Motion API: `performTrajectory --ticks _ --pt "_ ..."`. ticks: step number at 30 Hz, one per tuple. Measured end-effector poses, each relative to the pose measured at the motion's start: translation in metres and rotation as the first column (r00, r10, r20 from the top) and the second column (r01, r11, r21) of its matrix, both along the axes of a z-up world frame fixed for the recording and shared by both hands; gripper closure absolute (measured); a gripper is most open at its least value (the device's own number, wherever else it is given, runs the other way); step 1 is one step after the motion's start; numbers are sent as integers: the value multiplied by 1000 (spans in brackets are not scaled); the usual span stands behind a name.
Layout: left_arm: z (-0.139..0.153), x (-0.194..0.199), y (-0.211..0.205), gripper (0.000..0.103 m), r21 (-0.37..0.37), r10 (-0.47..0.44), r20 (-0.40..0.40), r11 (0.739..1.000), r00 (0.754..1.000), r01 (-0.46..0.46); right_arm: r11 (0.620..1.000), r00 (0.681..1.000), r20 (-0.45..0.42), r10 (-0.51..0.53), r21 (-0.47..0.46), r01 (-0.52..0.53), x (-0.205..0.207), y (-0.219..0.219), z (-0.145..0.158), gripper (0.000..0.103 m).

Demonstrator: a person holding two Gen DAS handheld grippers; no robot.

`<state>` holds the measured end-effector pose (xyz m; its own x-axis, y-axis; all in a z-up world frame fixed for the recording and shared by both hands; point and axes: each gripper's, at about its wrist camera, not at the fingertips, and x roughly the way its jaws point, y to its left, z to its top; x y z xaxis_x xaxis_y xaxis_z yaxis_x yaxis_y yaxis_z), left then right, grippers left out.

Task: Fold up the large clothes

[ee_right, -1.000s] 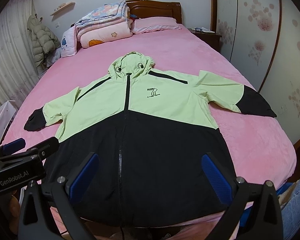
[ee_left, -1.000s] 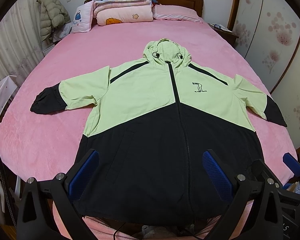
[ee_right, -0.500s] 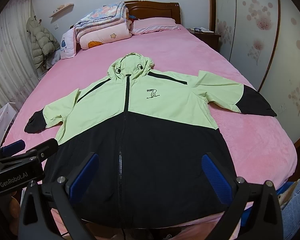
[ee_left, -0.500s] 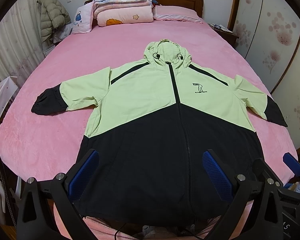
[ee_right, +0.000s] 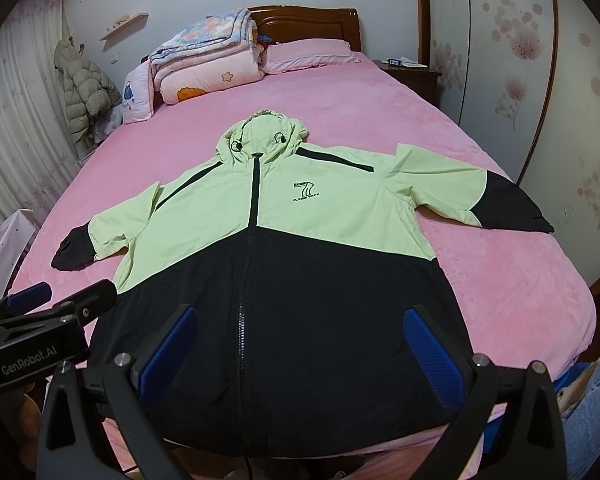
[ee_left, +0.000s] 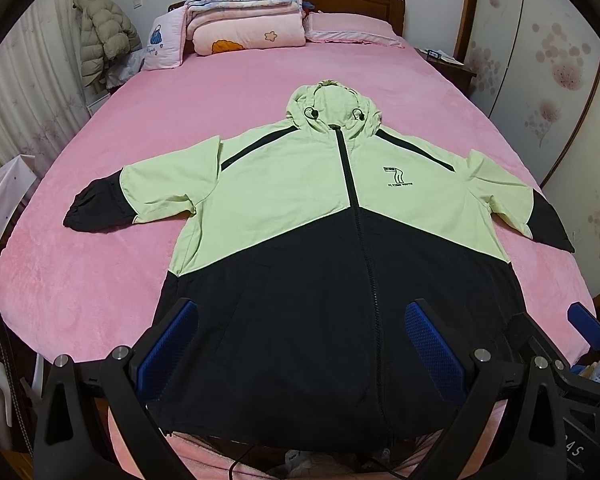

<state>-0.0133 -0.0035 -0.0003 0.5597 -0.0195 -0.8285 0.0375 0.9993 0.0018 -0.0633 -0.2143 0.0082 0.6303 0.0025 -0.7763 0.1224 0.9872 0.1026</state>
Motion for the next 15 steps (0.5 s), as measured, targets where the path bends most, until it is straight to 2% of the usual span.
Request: performTrajectory --ticks 9,15 --pt "5 -5 -3 0 -16 -4 16 1000 1000 4 1000 999 51 -12 0 12 -5 -7 9 0" --pt "14 -11 -13 0 -12 -41 51 999 998 42 999 996 91 -2 41 -2 -7 -14 17 0"
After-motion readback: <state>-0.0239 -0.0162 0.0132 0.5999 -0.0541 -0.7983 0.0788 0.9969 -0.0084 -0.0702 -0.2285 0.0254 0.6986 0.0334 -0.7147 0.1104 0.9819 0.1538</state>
